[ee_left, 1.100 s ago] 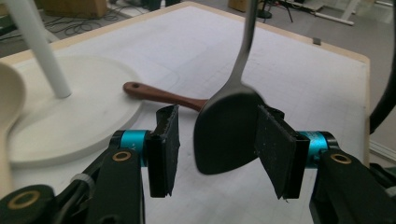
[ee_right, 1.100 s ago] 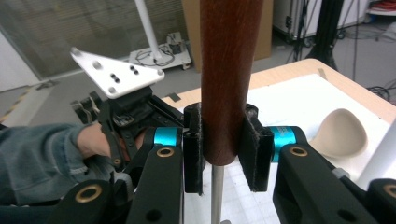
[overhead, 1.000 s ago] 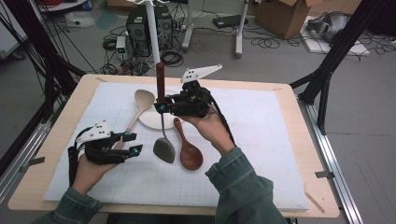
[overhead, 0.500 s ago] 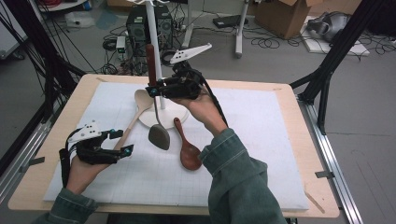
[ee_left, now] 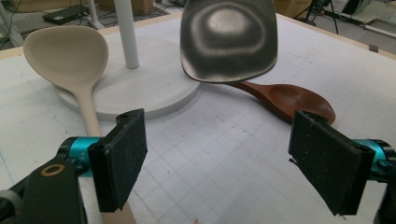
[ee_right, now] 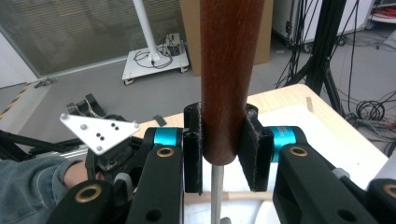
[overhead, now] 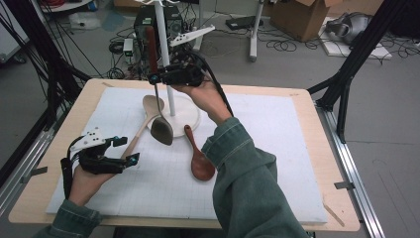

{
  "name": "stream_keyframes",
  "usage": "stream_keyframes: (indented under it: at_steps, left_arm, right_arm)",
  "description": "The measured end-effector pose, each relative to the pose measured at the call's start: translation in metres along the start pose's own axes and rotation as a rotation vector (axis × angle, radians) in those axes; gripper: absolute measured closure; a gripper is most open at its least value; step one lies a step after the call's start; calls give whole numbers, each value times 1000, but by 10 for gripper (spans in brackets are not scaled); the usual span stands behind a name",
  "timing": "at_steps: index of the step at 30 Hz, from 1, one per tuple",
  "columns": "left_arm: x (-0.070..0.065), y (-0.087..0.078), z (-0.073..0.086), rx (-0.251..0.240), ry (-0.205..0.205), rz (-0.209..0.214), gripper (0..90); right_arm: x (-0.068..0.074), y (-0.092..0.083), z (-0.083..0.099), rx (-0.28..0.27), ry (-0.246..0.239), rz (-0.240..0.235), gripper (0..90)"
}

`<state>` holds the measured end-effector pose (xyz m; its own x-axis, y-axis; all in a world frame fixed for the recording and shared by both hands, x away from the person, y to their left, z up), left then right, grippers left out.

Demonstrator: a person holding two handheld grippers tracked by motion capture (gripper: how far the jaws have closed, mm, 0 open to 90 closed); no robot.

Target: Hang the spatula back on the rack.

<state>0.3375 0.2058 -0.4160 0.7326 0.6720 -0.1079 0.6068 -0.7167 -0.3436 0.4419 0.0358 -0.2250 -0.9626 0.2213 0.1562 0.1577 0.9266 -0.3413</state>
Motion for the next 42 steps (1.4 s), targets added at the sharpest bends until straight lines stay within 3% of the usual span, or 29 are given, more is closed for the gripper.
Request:
stream_keyframes:
  at_steps: [12,23,30,42]
  left_arm:
    - [3,-2,0,-2,-2,-9,189]
    - [6,-5,-1,-14,-10,-15,189]
    - [6,-6,-2,-18,-17,-10,189]
    - [6,-7,-3,-30,-23,1,190]
  right_arm:
    - [-12,13,-29,14,-12,29,736]
    - [-31,24,-55,23,13,80,736]
    - [-47,26,-60,31,41,130,736]
    - [-56,30,-60,30,67,140,735]
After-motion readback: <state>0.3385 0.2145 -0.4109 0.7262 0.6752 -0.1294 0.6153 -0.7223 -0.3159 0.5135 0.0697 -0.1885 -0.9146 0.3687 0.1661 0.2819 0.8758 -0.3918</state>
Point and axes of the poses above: each handheld gripper's, and its own axes: y roughly forward along the jaws, z roughly out of its underside, x roughly to its left, the point moved 7 cm from there along y, roughly forward along the jaws, and after that the axes turned 2 degrees about -x, right-handed, at the moved point
